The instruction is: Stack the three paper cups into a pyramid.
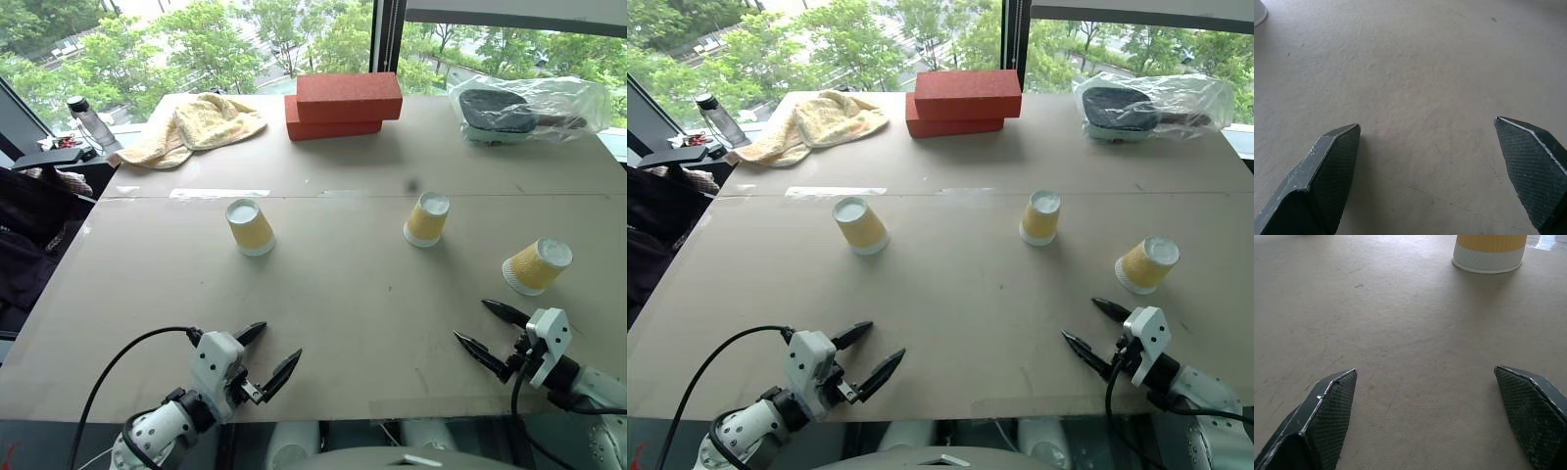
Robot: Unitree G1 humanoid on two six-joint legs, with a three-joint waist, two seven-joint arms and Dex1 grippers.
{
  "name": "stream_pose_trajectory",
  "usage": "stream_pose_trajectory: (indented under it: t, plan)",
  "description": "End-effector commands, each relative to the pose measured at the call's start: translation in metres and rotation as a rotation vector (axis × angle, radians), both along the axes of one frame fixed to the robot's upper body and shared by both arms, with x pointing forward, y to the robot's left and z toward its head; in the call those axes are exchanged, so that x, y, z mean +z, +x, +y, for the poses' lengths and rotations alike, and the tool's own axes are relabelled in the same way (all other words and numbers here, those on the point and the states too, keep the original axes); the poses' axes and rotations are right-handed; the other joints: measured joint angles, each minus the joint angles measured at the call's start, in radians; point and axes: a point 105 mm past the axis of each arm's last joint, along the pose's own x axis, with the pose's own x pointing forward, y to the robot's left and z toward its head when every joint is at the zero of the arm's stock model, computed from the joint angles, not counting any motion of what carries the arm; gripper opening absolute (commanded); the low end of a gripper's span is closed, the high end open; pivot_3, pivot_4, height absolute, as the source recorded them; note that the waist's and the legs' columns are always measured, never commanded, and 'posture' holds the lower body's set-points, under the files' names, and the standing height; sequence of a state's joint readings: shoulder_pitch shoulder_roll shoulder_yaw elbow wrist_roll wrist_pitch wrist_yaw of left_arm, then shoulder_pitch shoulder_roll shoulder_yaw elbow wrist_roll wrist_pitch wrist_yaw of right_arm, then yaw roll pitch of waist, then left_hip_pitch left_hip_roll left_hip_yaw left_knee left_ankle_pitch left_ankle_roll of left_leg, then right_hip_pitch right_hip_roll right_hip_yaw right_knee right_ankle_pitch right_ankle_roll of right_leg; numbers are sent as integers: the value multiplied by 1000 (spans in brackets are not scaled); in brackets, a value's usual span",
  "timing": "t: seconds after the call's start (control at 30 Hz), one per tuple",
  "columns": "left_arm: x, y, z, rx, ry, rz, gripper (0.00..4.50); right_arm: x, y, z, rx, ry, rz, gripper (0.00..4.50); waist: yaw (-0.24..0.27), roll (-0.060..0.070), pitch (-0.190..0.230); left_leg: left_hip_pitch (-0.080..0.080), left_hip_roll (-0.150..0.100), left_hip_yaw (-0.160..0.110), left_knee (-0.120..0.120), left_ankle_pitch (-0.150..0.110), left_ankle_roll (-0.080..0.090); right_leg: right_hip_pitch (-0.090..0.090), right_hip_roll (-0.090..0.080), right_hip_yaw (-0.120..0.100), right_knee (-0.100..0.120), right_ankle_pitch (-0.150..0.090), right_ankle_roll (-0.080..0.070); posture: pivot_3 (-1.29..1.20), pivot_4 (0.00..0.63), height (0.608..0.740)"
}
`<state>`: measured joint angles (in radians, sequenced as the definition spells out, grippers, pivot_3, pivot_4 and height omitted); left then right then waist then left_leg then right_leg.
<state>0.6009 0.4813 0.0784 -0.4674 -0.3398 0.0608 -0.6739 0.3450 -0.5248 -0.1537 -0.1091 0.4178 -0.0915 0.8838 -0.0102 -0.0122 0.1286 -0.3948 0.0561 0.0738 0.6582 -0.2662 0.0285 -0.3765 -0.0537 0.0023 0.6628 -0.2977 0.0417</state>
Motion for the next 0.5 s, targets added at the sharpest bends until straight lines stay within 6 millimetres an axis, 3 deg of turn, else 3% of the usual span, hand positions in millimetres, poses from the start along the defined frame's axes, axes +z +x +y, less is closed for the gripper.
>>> stream_pose_trajectory:
  t: [0.03,0.2,0.5]
  plan:
    - [18,8,-6,-65,-3,-58,4500,6,-1,-6,-25,-8,-31,4429,1,0,0,0,0,0,0,0,0,0,0,0,0,0,0,0,150,730]
    - [69,31,-24,-255,-80,-191,4500,15,-9,-26,-129,-38,-80,4429,25,0,0,0,0,-1,0,0,0,0,0,-2,0,0,0,0,150,730]
    - [116,58,-53,-563,-55,-186,4500,42,-13,-79,-513,59,-179,4429,20,1,0,0,0,0,0,0,0,0,2,-3,1,2,4,0,150,730]
